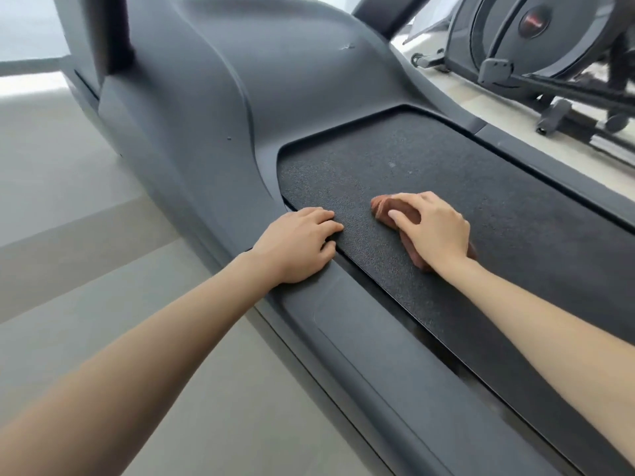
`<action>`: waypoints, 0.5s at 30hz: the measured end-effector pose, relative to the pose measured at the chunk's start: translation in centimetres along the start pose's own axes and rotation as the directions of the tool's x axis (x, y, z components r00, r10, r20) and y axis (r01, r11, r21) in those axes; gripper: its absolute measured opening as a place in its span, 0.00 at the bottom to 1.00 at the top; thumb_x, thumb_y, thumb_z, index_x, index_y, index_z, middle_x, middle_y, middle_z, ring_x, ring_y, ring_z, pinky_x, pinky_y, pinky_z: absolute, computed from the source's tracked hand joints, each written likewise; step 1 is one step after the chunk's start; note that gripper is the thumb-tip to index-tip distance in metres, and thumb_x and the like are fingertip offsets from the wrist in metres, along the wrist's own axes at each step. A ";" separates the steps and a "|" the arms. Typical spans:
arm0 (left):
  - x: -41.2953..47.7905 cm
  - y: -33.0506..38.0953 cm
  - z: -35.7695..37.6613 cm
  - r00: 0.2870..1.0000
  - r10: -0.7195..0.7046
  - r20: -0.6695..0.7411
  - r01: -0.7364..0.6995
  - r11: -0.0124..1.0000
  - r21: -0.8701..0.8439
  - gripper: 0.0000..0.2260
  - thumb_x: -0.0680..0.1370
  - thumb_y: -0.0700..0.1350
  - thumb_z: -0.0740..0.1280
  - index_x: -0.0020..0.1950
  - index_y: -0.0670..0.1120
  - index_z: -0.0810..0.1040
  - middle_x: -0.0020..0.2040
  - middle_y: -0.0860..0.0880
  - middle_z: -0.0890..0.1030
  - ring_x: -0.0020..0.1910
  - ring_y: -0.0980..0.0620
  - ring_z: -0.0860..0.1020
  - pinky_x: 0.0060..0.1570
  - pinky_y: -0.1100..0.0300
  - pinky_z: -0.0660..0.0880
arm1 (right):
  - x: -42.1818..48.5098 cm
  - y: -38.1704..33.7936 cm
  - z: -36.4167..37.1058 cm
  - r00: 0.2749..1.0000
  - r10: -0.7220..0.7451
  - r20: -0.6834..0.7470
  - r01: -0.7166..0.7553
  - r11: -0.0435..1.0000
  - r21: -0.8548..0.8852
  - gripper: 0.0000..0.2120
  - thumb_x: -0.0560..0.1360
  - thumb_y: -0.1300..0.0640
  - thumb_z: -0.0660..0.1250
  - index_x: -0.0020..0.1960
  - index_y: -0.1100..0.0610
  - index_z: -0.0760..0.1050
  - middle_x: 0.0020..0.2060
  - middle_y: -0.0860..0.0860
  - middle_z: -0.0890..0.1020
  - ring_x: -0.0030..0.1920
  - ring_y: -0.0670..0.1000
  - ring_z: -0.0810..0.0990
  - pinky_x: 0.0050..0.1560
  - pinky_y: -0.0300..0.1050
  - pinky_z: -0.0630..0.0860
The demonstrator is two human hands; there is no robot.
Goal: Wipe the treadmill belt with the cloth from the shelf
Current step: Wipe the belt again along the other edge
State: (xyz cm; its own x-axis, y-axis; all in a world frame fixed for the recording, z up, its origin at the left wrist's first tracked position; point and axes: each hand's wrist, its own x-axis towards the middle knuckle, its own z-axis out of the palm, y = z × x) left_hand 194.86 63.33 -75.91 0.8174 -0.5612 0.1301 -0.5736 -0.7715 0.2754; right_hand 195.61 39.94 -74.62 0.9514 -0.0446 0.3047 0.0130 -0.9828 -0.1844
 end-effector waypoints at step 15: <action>0.0 -0.1 0.6 1.000 0.016 -0.010 -0.016 1.000 0.000 0.30 0.75 0.60 0.44 0.70 0.52 0.71 0.73 0.50 0.68 0.73 0.51 0.62 0.72 0.54 0.55 | -2.0 4.0 -0.8 0.971 -0.214 -0.105 0.226 0.967 0.120 0.13 0.72 0.41 0.65 0.54 0.42 0.80 0.46 0.43 0.80 0.47 0.48 0.80 0.41 0.40 0.72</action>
State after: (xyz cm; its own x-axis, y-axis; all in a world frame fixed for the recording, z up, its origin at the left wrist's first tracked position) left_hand 194.94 63.24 -76.54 0.8086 -0.5705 0.1440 -0.5866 -0.7624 0.2733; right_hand 193.48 35.97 -75.26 0.8891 0.1479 0.4333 0.2642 -0.9386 -0.2218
